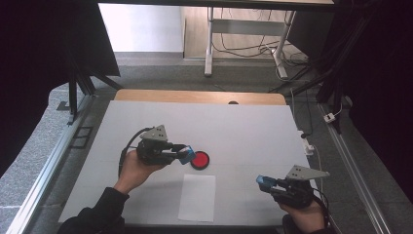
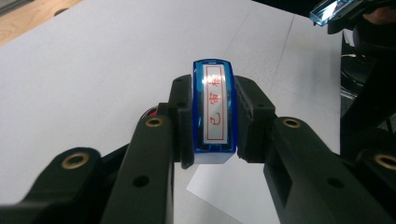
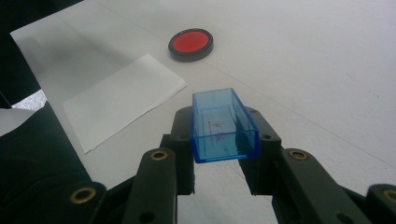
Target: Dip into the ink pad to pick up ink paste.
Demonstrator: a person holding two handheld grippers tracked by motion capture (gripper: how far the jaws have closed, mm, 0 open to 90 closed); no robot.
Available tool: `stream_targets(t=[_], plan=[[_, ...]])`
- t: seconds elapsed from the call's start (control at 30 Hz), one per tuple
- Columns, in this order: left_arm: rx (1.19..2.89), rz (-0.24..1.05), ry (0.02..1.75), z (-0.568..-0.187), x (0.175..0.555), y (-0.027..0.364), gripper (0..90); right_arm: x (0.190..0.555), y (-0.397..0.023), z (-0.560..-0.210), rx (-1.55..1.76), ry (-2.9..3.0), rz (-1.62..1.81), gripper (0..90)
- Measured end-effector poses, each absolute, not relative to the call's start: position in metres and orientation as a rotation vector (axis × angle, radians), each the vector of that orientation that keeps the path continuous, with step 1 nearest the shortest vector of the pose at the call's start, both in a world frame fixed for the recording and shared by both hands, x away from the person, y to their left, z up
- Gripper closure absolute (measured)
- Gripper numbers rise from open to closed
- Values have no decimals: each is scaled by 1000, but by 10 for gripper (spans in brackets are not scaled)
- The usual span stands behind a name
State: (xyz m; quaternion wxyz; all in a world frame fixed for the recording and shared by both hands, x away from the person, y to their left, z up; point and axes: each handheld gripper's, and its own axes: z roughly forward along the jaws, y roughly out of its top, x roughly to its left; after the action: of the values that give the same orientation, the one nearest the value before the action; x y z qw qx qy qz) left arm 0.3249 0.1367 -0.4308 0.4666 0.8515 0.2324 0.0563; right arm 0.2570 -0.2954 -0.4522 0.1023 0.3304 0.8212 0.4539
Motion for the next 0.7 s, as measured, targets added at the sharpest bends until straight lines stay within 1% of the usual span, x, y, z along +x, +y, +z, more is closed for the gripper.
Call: stream_targets(t=[0.27, 0.7], plan=[[2117, 123, 605, -435, 339, 124, 703, 255, -300, -452, 1001, 2408, 1345, 688], [2147, 133, 623, -443, 359, 103, 703, 254, -302, -452, 1008, 2410, 1332, 687]])
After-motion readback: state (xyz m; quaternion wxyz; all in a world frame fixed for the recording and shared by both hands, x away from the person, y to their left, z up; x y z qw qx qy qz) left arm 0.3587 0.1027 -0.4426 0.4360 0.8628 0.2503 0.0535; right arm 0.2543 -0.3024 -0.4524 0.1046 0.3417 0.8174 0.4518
